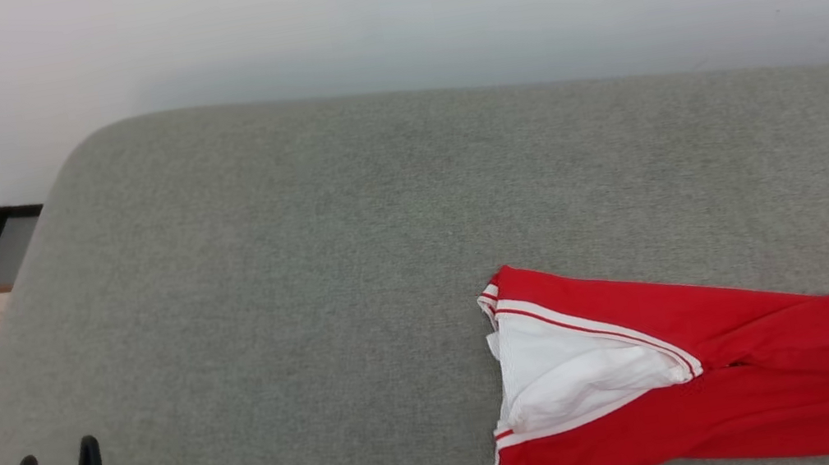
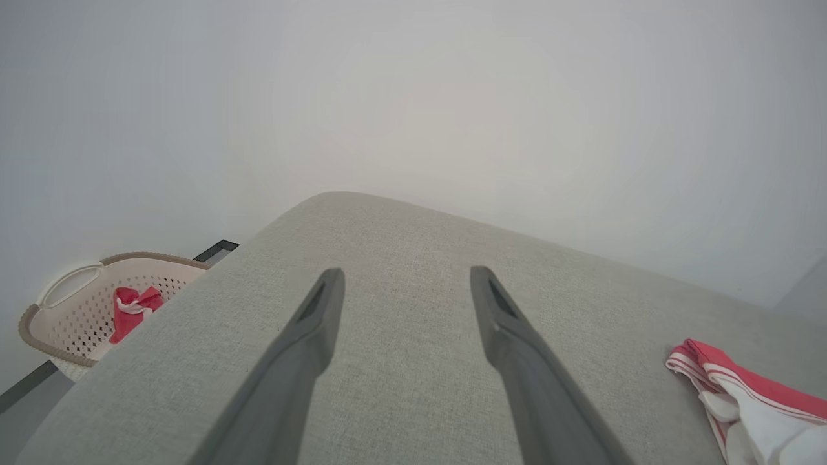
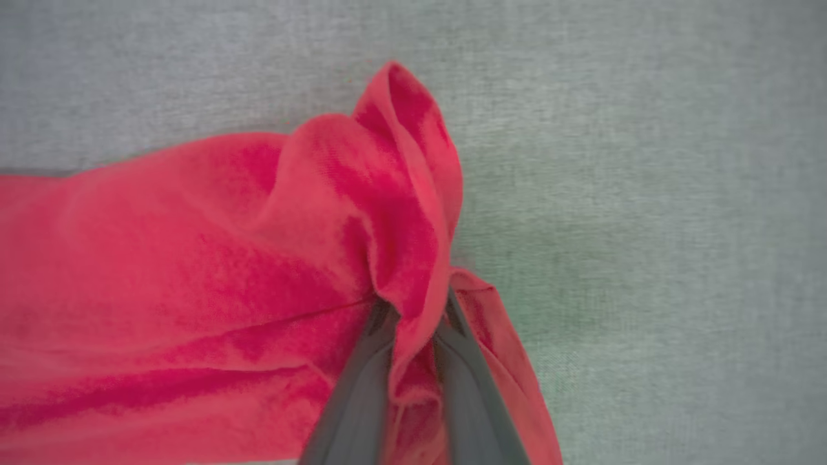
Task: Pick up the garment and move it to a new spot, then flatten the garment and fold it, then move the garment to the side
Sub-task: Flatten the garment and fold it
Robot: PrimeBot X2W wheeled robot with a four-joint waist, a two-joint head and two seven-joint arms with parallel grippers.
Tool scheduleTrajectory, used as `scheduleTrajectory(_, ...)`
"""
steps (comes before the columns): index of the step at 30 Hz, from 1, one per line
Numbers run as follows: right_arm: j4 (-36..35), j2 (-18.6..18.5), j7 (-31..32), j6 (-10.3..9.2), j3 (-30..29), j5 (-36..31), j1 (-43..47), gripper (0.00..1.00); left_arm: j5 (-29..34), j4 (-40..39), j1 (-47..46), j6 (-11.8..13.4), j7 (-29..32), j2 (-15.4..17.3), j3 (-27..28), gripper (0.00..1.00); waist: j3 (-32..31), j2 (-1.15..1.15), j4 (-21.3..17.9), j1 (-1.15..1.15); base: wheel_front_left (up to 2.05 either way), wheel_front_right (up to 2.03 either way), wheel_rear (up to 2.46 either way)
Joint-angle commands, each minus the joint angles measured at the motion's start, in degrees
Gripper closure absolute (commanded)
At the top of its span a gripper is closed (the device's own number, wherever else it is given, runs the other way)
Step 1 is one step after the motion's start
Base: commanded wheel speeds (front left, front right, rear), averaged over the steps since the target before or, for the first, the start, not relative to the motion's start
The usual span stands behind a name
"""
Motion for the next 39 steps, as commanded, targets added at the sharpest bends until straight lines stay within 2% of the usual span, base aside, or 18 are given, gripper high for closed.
scheduleTrajectory(1, 0.0, -0.1, -0.5, -0.12, 0.0, -0.9, -0.7, 1.00, 0.4, 0.3, 0.6, -0.2, 0.1, -0.2, 0.0, 0.00, -0.6, 0.00, -0.7, 0.00, 0.00, 0.00, 0.00)
scheduleTrajectory(3, -0.7, -1.0, -0.2, -0.13, 0.9, -2.1, -0.5, 1.00, 0.5, 0.5, 0.9, -0.3, 0.1, -0.4, 0.2, 0.00, -1.0, 0.00, -1.2, 0.00, 0.00, 0.00, 0.00)
scheduleTrajectory(6, -3.3, 0.0, 1.0, -0.12, 2.4, -0.9, -0.6, 1.00, 0.0, 0.6, 1.3, -0.4, 0.1, -0.5, 0.2, 0.00, -1.6, 0.00, -1.8, 0.00, 0.00, 0.00, 0.00)
scheduleTrajectory(11, -12.5, 1.4, 5.3, -0.11, 6.3, 4.0, 1.6, 1.00, -0.5, 0.3, 2.4, 0.1, 0.3, -0.4, 0.4, 0.00, -2.6, 0.00, -2.4, 0.00, 0.00, 0.00, 0.00)
scheduleTrajectory(17, -26.2, 7.0, 9.2, -0.10, 11.0, 8.5, 3.3, 1.00, -1.3, -0.2, 2.8, 0.5, 1.2, -0.5, 0.3, 0.00, -3.0, 0.00, -2.4, 0.00, 0.00, 0.00, 0.00)
scheduleTrajectory(22, -30.0, 12.9, 9.2, -0.10, 15.8, 8.6, 2.0, 1.00, -1.1, -0.3, 0.9, 0.3, 1.9, -0.8, -1.1, 0.00, -2.5, 0.00, -0.9, 0.00, 0.00, 0.00, 0.00)
scheduleTrajectory(26, -28.7, 16.9, 7.6, -0.11, 18.1, 7.4, 0.4, 1.00, -1.0, 0.3, -0.3, -0.1, 2.0, -1.1, -2.0, 0.00, -2.1, 0.00, 0.2, 0.00, 0.00, 0.00, 0.00)
scheduleTrajectory(31, -22.4, 22.6, 4.0, -0.11, 20.9, 3.7, -2.1, 1.00, -0.8, 1.3, -2.2, -0.6, 2.2, -1.5, -3.5, 0.00, -1.7, 0.00, 2.1, 0.00, 0.00, 0.00, 0.00)
scheduleTrajectory(39, -7.7, 26.2, -1.3, -0.11, 24.9, -0.4, -6.1, 1.00, -1.3, 2.9, -4.1, -1.1, 2.1, -2.4, -4.9, 0.00, -1.2, 0.00, 4.1, 0.00, 0.00, 0.00, 0.00)
